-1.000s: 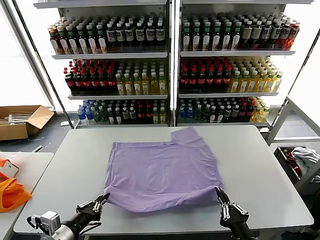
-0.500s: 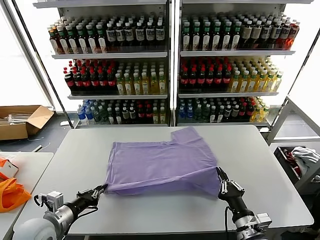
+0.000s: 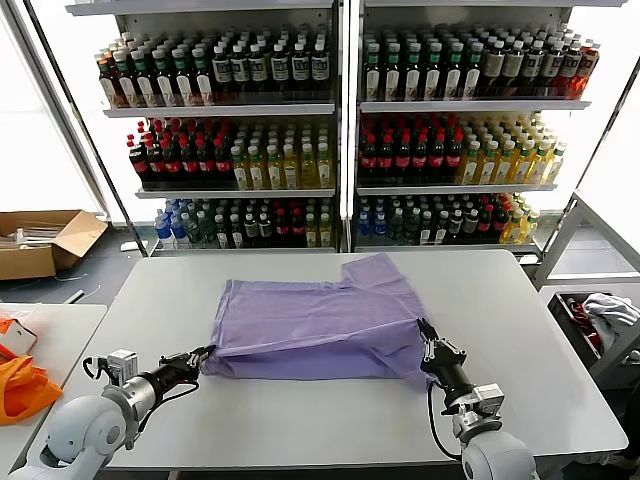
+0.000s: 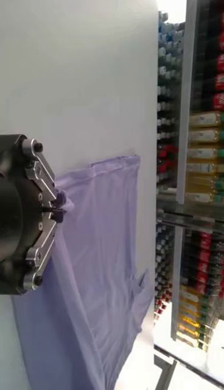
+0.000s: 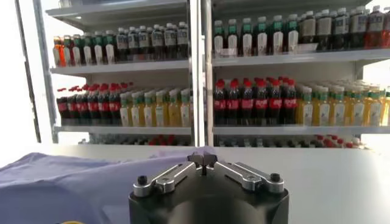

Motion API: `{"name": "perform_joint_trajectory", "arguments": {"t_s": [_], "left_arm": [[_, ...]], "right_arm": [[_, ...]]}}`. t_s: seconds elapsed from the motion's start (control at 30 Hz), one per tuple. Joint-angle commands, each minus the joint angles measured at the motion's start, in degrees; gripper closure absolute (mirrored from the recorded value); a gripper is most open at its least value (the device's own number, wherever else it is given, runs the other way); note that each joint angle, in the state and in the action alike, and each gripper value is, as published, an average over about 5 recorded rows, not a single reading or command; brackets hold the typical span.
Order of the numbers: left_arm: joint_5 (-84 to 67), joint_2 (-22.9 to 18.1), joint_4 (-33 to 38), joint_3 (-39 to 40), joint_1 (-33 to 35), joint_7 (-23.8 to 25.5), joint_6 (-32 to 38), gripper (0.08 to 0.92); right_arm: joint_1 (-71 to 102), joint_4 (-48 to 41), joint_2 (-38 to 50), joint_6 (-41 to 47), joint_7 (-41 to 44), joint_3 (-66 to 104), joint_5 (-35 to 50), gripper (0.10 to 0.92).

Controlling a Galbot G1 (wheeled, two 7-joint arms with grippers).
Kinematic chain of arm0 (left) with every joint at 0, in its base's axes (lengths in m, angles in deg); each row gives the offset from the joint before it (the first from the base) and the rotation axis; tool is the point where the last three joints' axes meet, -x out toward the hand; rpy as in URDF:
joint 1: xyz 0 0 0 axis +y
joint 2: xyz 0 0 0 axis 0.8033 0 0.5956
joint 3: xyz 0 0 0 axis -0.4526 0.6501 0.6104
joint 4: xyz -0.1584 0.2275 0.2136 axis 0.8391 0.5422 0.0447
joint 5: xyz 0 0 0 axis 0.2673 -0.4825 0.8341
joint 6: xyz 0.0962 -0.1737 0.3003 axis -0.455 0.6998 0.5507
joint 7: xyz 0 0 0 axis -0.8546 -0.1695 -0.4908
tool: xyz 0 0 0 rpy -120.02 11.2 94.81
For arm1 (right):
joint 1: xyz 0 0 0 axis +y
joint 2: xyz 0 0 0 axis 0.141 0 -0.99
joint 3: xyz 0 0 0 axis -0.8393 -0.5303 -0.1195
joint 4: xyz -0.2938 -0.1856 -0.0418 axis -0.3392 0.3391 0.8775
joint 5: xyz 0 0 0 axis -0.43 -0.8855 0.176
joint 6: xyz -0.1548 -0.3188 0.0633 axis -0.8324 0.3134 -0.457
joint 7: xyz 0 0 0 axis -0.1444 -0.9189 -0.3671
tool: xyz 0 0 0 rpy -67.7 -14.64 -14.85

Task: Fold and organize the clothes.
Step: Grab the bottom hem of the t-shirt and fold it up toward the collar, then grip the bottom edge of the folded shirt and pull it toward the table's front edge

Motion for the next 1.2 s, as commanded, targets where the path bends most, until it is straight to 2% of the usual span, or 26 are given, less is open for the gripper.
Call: {"name": "perform_joint_trajectory", "arguments": {"t_s": [0.03,0.23,0.4,0.53,0.7,0.8,1.0,1.1,1.2], "left_arm": [[0.40,-1.35,-3.42,0.16,-5.49,-0.48,0.04,0.805],[1.67,-1.65,0.73,-3.47,-1.51,-1.28,0.06,0.649],[5.19,-2.81,5.32,-6.32,5.85,-1.82,0.05,0.485],[6.89,-5.13,7.24,-6.75,9.71,-2.29,0.05,0.372],[8.46,-8.47,6.13,-5.33,9.66,-2.42,0.06,0.230],[9.17,-10.38,4.52,-4.85,8.04,-2.39,0.06,0.185],[9.95,-13.12,1.53,-5.34,5.13,-2.12,0.08,0.177],[10.06,-13.03,1.24,-5.66,5.54,-1.77,0.10,0.188],[10.07,-12.98,1.24,-5.94,6.02,-1.51,0.11,0.239]], "right_arm": [[-3.19,-2.77,0.14,4.06,0.60,-0.73,-1.82,0.770],[0.28,1.63,1.71,5.63,-1.87,2.43,-1.48,0.596],[8.29,9.13,3.01,7.46,-2.87,4.83,-0.65,0.466],[13.96,12.45,2.45,8.03,-5.17,5.55,-1.21,0.354],[18.20,14.33,0.81,7.92,-5.38,5.16,-1.36,0.227],[19.01,14.55,0.47,8.03,-5.92,3.84,-1.63,0.206],[17.60,13.56,0.28,8.74,-6.78,2.40,-1.60,0.210],[17.61,14.02,0.22,9.13,-6.23,1.76,-1.70,0.261],[17.67,14.22,-0.01,9.30,-5.61,1.32,-1.86,0.318]]}}
